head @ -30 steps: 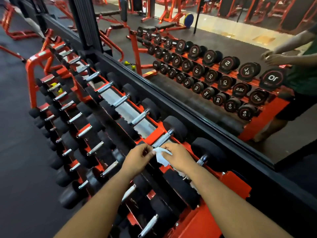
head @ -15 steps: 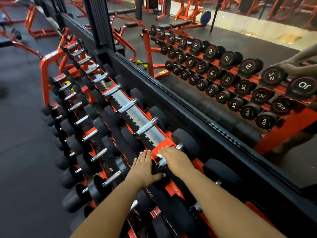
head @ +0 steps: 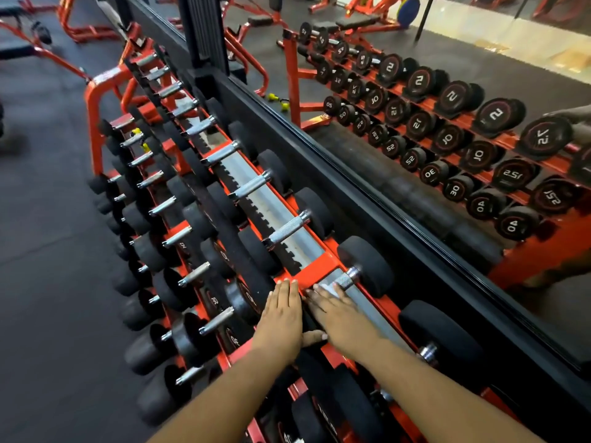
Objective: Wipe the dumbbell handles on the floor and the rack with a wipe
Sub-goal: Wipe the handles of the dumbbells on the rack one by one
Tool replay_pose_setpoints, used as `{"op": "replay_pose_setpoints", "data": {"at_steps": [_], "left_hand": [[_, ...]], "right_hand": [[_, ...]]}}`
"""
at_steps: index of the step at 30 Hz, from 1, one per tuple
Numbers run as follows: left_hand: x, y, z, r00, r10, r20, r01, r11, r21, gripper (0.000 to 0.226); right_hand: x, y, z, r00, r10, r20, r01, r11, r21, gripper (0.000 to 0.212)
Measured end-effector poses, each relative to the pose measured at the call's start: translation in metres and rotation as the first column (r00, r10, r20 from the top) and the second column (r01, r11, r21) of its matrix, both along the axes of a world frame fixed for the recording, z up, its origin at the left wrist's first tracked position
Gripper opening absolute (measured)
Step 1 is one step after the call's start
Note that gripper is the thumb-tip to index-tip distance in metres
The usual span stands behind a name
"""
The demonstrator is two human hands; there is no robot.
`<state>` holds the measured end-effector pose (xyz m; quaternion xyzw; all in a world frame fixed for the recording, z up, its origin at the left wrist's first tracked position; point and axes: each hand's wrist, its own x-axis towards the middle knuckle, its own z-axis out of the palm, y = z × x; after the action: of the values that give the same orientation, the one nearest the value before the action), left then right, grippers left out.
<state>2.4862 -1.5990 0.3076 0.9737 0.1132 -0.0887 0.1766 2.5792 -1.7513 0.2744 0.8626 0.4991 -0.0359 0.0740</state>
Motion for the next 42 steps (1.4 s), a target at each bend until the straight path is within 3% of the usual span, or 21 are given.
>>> {"op": "replay_pose_setpoints", "data": {"at_steps": [1, 5, 8, 10, 11, 15, 20, 24, 30, 35, 42], "left_hand": [[-0.001, 0.0, 0.001, 1.0, -0.006, -0.011, 0.006, 1.0, -0.006, 0.13], [0.003, 0.003, 0.002, 0.999, -0.007, -0.044, 0.004, 0.998, -0.065, 0.144], [0.008, 0.007, 0.002, 0.996, -0.016, -0.086, 0.009, 0.997, -0.082, 0.147], [0.011, 0.008, 0.004, 0.993, -0.033, -0.111, 0.024, 0.997, -0.078, 0.147], [0.011, 0.009, 0.005, 0.991, -0.037, -0.126, 0.027, 0.996, -0.082, 0.147], [0.012, 0.01, 0.011, 0.987, -0.023, -0.157, 0.006, 0.994, -0.107, 0.147], [0.011, 0.008, 0.013, 0.987, -0.003, -0.162, -0.015, 0.994, -0.112, 0.144], [0.012, 0.009, 0.017, 0.987, -0.002, -0.161, -0.018, 0.993, -0.121, 0.144], [0.013, 0.011, 0.018, 0.986, 0.006, -0.167, -0.028, 0.991, -0.132, 0.146], [0.013, 0.011, 0.017, 0.987, 0.009, -0.16, -0.03, 0.991, -0.132, 0.145], [0.013, 0.012, 0.016, 0.986, 0.006, -0.165, -0.029, 0.99, -0.138, 0.145]], "right_hand": [[0.001, -0.001, 0.004, 0.999, 0.002, 0.04, -0.002, 1.0, 0.018, 0.061], [0.015, -0.014, 0.013, 0.961, -0.245, 0.124, 0.235, 0.967, 0.095, 0.06], [-0.006, -0.008, -0.002, 0.986, -0.138, 0.088, 0.134, 0.99, 0.051, 0.07], [-0.008, -0.009, -0.005, 0.991, -0.011, 0.131, 0.009, 1.0, 0.013, 0.066], [-0.002, -0.011, -0.005, 0.987, -0.027, 0.156, 0.024, 0.999, 0.025, 0.062], [0.006, -0.015, 0.003, 0.941, -0.273, 0.2, 0.26, 0.961, 0.092, 0.06], [-0.007, -0.01, -0.002, 0.983, -0.017, 0.184, 0.02, 1.0, -0.017, 0.059], [0.017, 0.001, 0.021, 0.985, -0.027, 0.168, 0.023, 0.999, 0.027, 0.051], [0.019, 0.008, 0.042, 0.975, -0.067, 0.21, 0.016, 0.972, 0.236, 0.052], [0.015, 0.005, 0.008, 0.993, 0.005, 0.121, -0.016, 0.996, 0.089, 0.052], [0.022, -0.027, 0.001, 0.983, 0.173, 0.057, -0.176, 0.983, 0.056, 0.064]]}}
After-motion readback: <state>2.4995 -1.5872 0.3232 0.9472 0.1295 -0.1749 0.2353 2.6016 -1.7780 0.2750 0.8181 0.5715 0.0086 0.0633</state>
